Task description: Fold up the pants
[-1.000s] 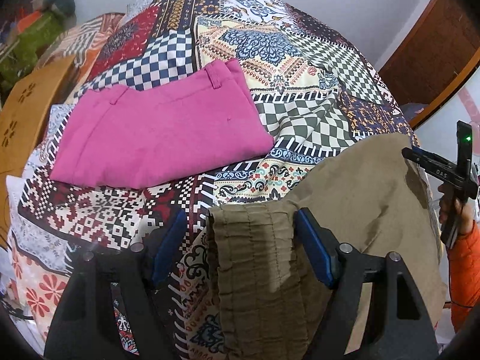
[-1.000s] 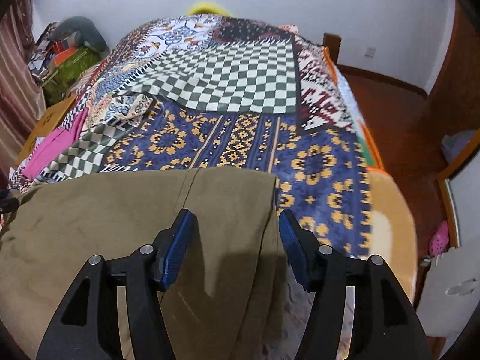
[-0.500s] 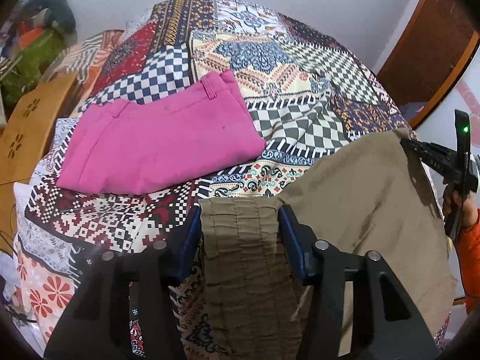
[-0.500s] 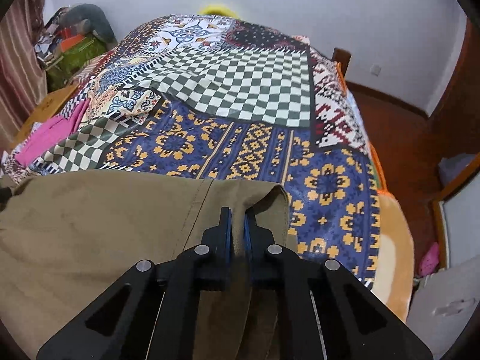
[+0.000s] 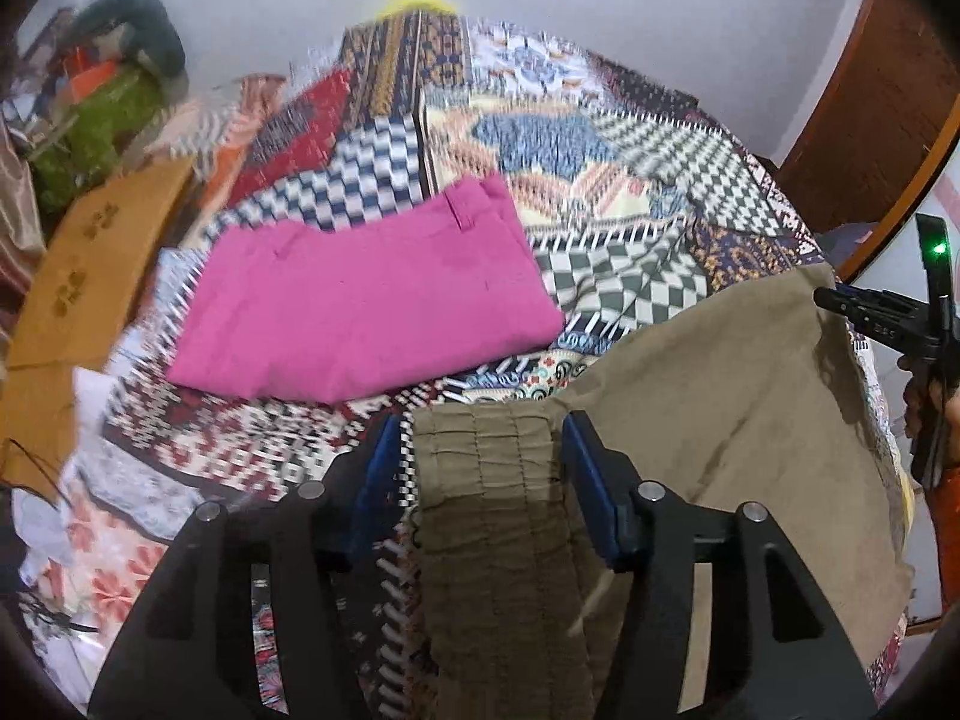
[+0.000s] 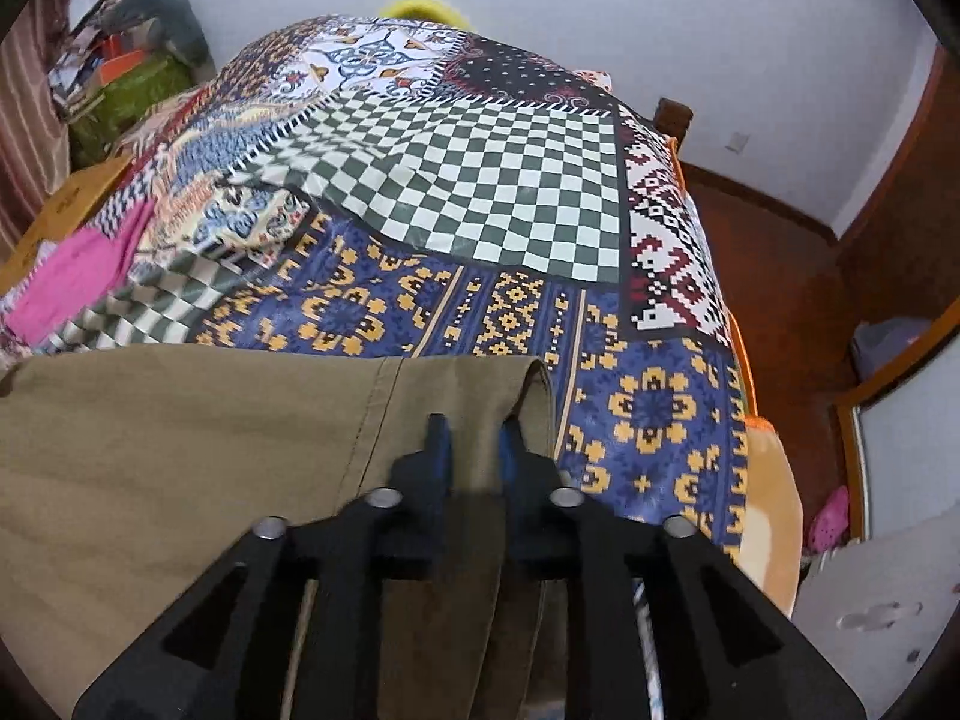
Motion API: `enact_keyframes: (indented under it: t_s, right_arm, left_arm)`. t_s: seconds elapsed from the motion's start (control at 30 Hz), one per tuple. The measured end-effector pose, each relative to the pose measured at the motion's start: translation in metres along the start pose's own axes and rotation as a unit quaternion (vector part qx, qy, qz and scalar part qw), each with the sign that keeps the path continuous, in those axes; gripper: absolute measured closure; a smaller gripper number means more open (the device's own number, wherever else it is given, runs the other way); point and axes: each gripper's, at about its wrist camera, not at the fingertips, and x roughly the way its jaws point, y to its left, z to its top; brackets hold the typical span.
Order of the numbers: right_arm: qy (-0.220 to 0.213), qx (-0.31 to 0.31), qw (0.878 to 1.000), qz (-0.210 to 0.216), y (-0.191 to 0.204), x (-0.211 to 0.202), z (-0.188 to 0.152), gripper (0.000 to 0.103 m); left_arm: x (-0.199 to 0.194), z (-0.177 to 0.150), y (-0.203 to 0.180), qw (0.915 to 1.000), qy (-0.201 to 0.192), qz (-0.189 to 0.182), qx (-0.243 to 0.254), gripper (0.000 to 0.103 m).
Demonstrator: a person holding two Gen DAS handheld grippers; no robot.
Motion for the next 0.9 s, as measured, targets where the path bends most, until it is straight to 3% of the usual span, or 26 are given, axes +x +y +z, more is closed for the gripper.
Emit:
enact_keyframes:
  t_s: [0.03, 0.1, 0.23, 0.33, 0.53, 0.67, 0.77, 0.9]
  right_arm:
    - [-0.007, 0.007, 1.0, 0.011, 0.001, -0.009, 0.0, 0.06]
    - [-0.022, 0.007, 0.999, 0.039, 0.009, -0.028, 0.001, 0.058]
    - [-0.033, -0.015, 0.996, 0.08, 0.039, -0.053, 0.005, 0.052]
    - [-0.032, -0.032, 0.992, 0.116, 0.069, -0.056, 0.007, 0.047]
    - [0.041, -0.054, 0.983, 0.171, 0.124, -0.02, -0.003, 0.047]
    - [0.102, -0.077, 0.976, 0.175, 0.144, 0.002, -0.025, 0.047]
    - [0.097, -0.113, 0.976, 0.157, 0.148, -0.005, -0.04, 0.047]
    - [0.1, -0.119, 0.976, 0.151, 0.139, -0.018, -0.061, 0.048]
  left_arm:
    - [-0.008, 0.0, 0.0, 1.0, -0.006, -0.004, 0.002, 0.041]
    - [-0.02, -0.001, 0.0, 0.9997, -0.016, -0.02, 0.001, 0.036]
    - [-0.034, -0.009, -0.009, 0.9989, -0.032, -0.027, 0.019, 0.036]
    - [-0.029, -0.017, -0.022, 0.9986, -0.021, -0.034, 0.036, 0.036]
    - [-0.003, -0.027, -0.034, 0.9976, 0.013, -0.049, 0.047, 0.036]
    - [0.012, -0.029, -0.029, 0.9977, 0.028, -0.044, 0.044, 0.036]
    - [0.022, -0.031, -0.023, 0.9984, 0.028, -0.015, 0.046, 0.036]
    - [0.03, -0.032, -0.006, 0.9984, 0.038, -0.04, 0.012, 0.033]
